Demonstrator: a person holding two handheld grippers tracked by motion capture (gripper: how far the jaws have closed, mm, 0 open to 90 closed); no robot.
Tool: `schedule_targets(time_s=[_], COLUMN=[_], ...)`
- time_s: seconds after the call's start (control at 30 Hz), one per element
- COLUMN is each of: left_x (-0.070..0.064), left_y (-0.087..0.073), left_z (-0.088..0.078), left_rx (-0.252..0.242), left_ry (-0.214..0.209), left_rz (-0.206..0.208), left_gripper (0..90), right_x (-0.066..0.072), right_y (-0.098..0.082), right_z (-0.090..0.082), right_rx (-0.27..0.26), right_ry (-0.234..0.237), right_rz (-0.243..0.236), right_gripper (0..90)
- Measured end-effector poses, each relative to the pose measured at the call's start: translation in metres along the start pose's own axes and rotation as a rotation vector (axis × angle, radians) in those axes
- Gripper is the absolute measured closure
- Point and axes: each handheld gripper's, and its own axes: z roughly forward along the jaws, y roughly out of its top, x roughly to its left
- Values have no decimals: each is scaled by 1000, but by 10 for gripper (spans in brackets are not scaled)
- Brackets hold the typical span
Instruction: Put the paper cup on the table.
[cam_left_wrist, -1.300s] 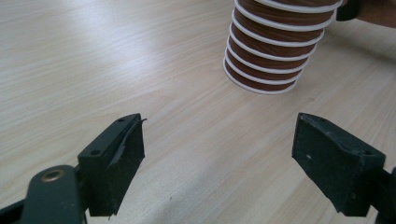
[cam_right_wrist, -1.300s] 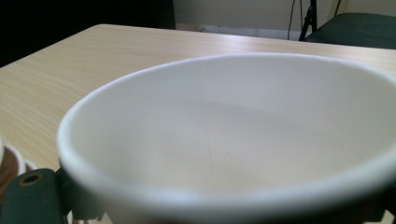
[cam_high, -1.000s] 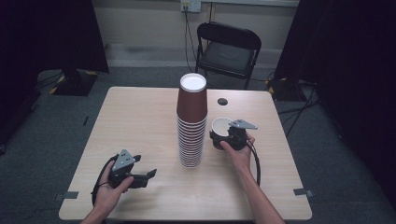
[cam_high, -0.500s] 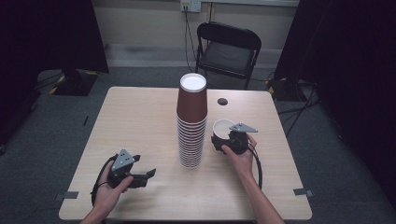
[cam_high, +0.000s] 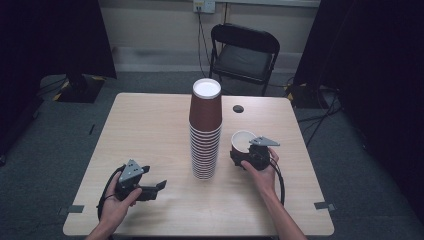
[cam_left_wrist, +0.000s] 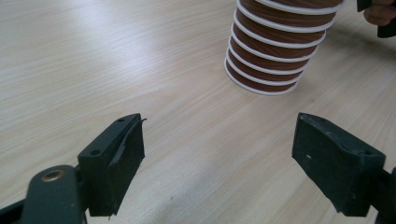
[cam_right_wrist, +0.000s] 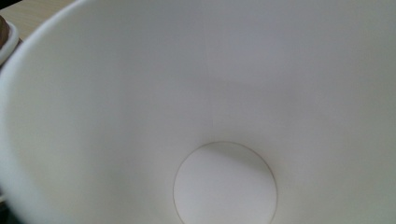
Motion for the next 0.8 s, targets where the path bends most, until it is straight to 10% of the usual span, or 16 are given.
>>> schedule_targets(time_s=[0.8], left_x=[6], left_y=[0], left_z=[-1], left_rx=[-1], left_ry=[24], left_rz=[-13], left_gripper=[169], right_x=[-6], right_y=[-9], right_z=[-37], right_rx=[27], right_ry=[-11], right_rz=[0], right_gripper=[128])
